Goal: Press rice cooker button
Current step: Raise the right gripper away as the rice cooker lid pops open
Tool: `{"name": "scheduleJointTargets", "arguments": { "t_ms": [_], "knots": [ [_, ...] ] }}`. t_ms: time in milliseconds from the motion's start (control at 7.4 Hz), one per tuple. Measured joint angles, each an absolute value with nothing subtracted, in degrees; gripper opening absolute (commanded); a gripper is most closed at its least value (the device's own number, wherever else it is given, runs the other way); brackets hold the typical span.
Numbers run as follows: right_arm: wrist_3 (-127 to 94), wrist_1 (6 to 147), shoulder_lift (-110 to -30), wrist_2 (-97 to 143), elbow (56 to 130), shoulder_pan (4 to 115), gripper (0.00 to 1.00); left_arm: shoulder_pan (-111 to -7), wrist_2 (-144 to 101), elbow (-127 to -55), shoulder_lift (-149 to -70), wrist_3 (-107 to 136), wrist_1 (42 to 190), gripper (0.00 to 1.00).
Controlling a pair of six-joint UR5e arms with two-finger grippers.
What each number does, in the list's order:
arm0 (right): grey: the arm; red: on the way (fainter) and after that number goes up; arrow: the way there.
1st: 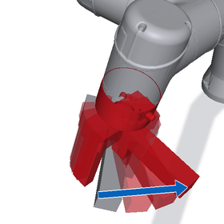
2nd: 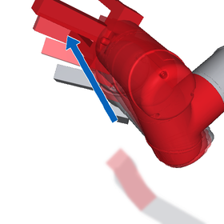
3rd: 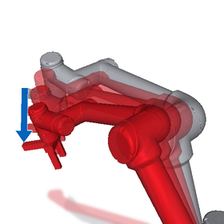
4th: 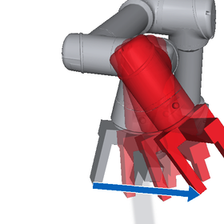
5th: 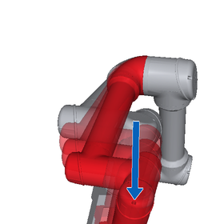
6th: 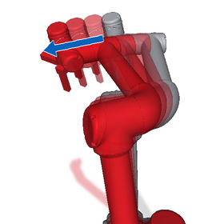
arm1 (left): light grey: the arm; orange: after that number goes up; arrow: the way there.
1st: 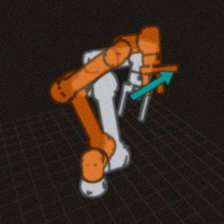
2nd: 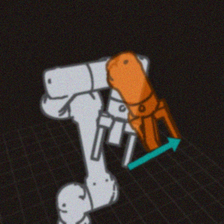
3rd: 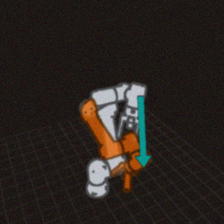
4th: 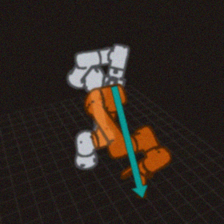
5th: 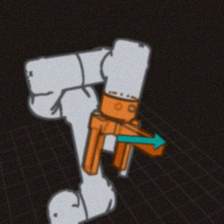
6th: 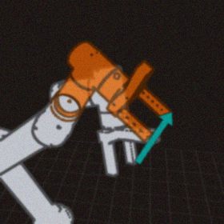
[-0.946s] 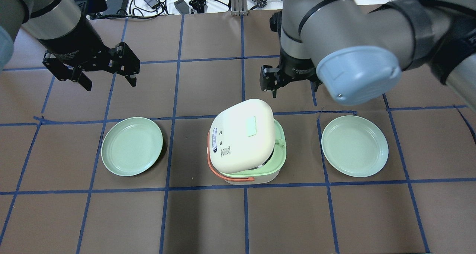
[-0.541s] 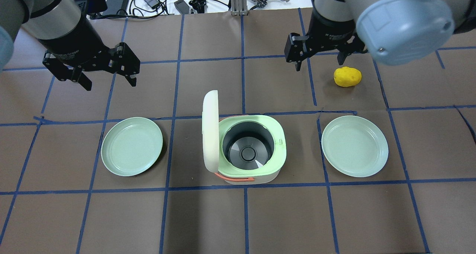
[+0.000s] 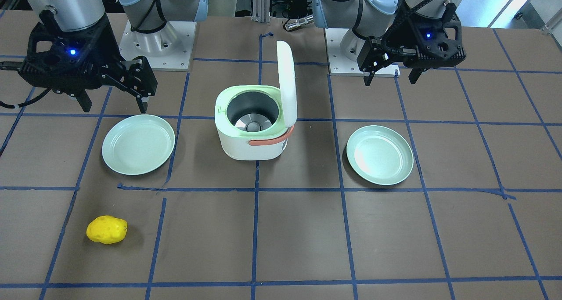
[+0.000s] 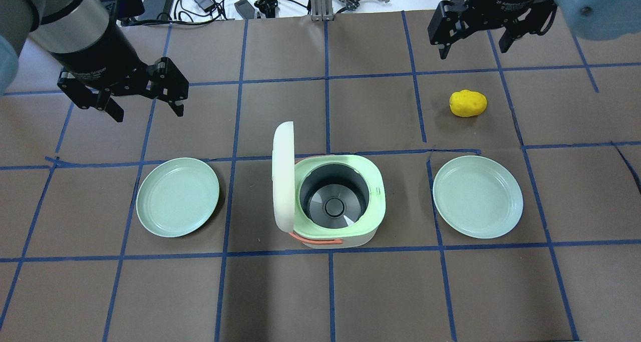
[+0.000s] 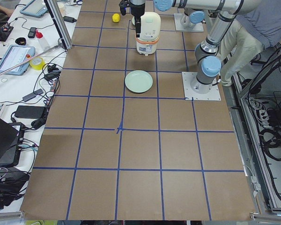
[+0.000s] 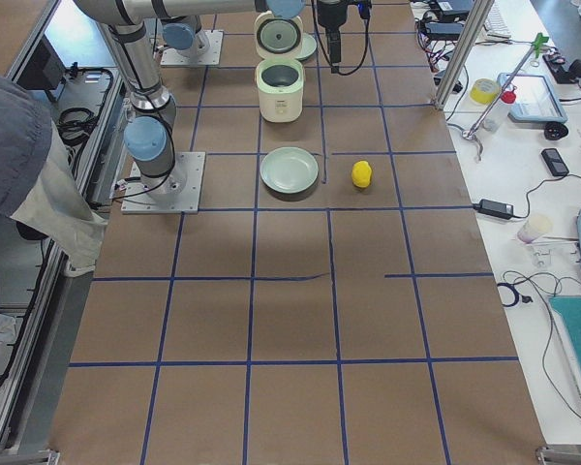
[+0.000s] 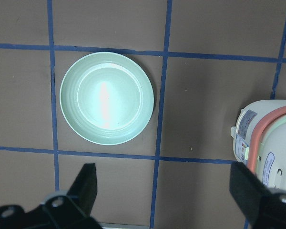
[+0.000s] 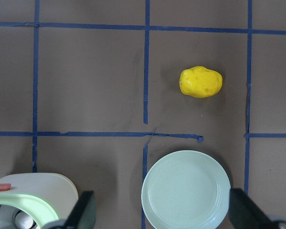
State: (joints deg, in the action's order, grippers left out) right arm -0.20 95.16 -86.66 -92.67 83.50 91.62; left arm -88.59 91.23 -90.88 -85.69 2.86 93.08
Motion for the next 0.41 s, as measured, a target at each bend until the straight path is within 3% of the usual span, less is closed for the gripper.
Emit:
{"name": "scheduleJointTargets", "arguments": {
  "t_ms": [405],
  "knots": [
    [-0.57,96.57,-86.66,-90.94,83.51,91.42,1.00,-88.59,91.23,-90.88,-85.69,2.86,93.08,1.00]
  ]
}}
